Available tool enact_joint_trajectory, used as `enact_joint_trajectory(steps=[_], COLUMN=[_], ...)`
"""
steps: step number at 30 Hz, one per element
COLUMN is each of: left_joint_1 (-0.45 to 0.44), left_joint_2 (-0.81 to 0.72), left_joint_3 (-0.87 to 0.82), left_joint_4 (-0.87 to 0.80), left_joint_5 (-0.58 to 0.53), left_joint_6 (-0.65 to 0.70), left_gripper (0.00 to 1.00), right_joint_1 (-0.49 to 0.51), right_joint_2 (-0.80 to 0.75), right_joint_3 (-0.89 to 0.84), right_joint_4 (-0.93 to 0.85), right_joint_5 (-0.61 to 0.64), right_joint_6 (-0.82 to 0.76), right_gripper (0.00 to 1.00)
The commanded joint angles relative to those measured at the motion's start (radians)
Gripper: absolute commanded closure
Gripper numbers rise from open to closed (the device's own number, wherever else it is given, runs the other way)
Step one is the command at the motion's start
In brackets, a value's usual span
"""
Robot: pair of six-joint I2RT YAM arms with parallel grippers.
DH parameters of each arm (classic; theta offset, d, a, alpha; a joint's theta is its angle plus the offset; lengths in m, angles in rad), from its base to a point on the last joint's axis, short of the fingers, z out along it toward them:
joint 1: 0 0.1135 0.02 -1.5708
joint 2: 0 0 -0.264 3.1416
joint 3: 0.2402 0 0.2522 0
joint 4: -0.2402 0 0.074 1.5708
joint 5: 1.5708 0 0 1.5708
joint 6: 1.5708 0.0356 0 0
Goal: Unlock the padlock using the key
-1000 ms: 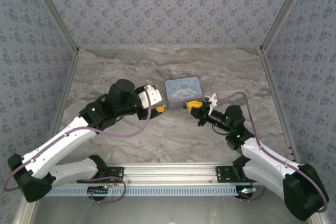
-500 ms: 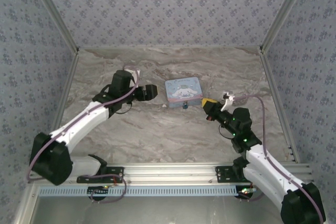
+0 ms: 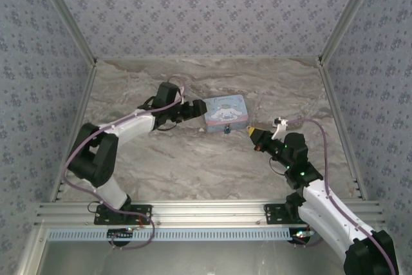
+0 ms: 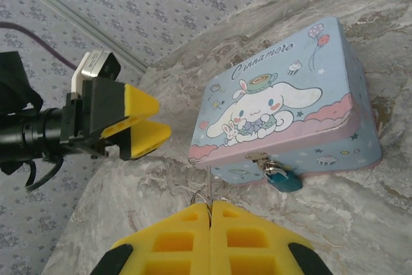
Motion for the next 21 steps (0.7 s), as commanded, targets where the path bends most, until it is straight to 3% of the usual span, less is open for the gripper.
enact_joint_trajectory(steps=[1, 12, 21], left_joint_1=[-0.013, -0.034, -0.012], left_joint_2=[0.065, 0.192, 0.152], left_joint_3=[0.057, 0.1, 0.015], left_joint_4=[0.041, -0.017, -0.097], left_joint_5=[0.071, 0.063, 0.013], left_joint_6=[-0.014, 0.006, 0.071], left_gripper=[0.1, 0.11, 0.17], right_joint_1=[-0.005, -0.006, -0.009], right_joint_2=[0.001, 0.019, 0.029], right_joint_3=[0.042, 0.053, 0.063], right_joint_4=[-0.031, -0.054, -0.102], right_joint_5=[-0.003, -0.003, 0.009], right_joint_6=[0.005, -0.006, -0.015], right_gripper=[1.0, 1.0, 1.0])
